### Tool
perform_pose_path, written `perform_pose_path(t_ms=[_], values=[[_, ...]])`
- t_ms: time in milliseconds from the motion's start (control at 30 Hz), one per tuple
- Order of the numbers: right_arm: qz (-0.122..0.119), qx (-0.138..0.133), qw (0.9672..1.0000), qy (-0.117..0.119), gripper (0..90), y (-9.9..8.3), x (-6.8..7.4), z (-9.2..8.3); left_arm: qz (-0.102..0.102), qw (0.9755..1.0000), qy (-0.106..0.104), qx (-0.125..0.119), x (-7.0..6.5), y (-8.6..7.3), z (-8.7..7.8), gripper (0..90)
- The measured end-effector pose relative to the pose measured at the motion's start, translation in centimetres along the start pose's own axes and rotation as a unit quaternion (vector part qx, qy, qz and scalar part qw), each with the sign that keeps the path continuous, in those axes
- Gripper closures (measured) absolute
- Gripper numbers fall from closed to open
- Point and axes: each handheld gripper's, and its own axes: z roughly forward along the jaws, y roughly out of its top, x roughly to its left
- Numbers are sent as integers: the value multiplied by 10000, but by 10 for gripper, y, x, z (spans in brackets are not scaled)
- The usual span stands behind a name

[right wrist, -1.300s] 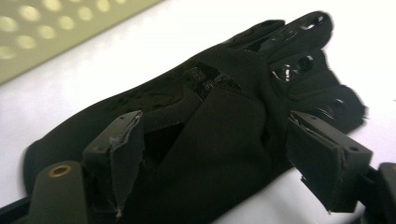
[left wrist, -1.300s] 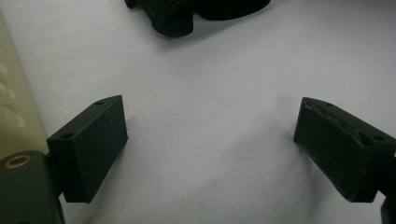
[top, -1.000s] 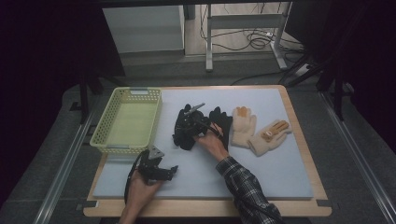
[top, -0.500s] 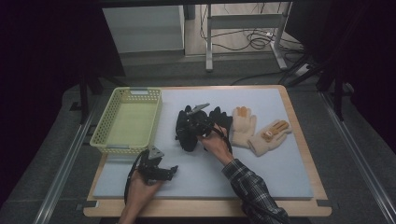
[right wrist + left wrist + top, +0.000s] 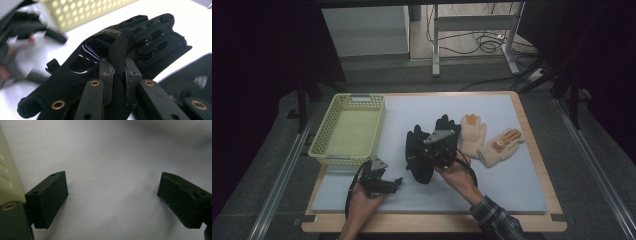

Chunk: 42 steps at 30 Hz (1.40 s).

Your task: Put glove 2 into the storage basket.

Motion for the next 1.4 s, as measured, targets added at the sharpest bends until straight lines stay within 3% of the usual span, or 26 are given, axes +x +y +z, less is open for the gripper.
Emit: perform_pose_path(t_ms=[200,333,433,533,600,667,767,933,1067,1200,1400], values=[[81,188,9997,165,758,-39,19,2,-12,10000,-6,6,0,0,0,94],[96,343,9989,313,564,-52,24,11,12,10000,-10,24,0,0,0,94],[290,157,9987,379,508,-49,17,-3,-19,10000,-41,-5,1,0,0,89],[319,59,9990,301,538,-49,9,-21,-90,9999,-83,-1,3,-1,-3,64],[300,106,9992,236,605,-54,5,-28,49,9999,105,78,3,-5,-7,65],[348,171,9990,227,667,-62,3,-31,63,9997,238,77,6,-7,-11,60],[356,252,9984,357,721,-78,3,-30,163,9992,357,57,10,-11,-14,45],[278,333,9980,464,730,-89,11,-22,-34,9998,196,69,16,-12,-12,41],[300,268,9972,632,738,-88,19,-17,-110,9997,218,77,18,-13,-14,40],[155,271,9971,689,732,-85,27,-12,-97,9995,279,73,18,-15,-15,41],[287,162,9988,374,686,-83,5,-24,-158,9996,212,77,20,-15,-14,46]])
